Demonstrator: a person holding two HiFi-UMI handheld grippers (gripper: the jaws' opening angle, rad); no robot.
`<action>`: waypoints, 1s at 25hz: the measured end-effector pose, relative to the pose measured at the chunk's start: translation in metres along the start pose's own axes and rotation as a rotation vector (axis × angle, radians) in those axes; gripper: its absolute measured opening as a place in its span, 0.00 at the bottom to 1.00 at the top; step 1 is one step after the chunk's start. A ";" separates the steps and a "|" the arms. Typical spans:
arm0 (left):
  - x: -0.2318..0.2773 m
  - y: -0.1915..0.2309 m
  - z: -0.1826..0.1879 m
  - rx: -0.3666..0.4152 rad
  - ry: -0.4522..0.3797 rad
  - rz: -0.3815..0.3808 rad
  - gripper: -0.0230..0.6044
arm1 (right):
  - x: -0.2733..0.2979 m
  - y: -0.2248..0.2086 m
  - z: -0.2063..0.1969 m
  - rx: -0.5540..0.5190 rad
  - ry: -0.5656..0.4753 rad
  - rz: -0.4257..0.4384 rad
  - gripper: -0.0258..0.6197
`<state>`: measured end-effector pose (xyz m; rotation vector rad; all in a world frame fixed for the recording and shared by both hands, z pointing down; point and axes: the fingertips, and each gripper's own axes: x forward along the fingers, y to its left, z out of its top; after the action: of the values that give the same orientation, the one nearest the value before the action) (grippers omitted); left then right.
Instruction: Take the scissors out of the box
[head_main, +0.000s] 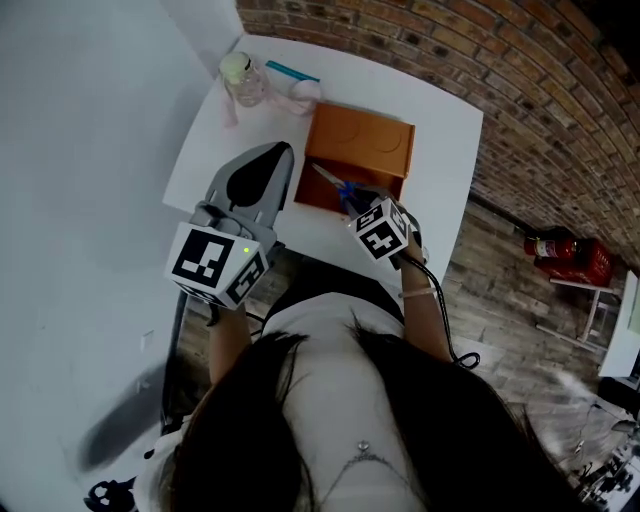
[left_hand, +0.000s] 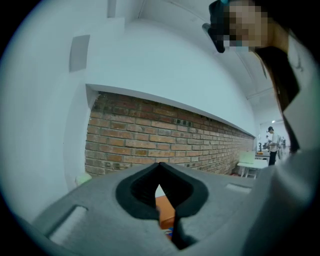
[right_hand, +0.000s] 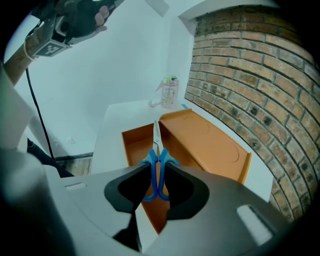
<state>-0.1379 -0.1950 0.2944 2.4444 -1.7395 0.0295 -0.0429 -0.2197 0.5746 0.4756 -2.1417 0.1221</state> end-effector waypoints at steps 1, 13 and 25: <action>-0.002 -0.002 0.000 0.001 0.001 -0.006 0.04 | -0.002 0.002 0.000 0.009 -0.006 -0.005 0.19; -0.029 -0.018 0.001 0.028 0.001 -0.086 0.04 | -0.030 0.014 0.005 0.098 -0.087 -0.100 0.19; -0.049 -0.034 -0.003 0.039 -0.008 -0.176 0.04 | -0.056 0.030 0.001 0.170 -0.155 -0.203 0.19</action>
<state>-0.1217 -0.1379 0.2895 2.6185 -1.5342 0.0352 -0.0265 -0.1758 0.5311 0.8224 -2.2293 0.1577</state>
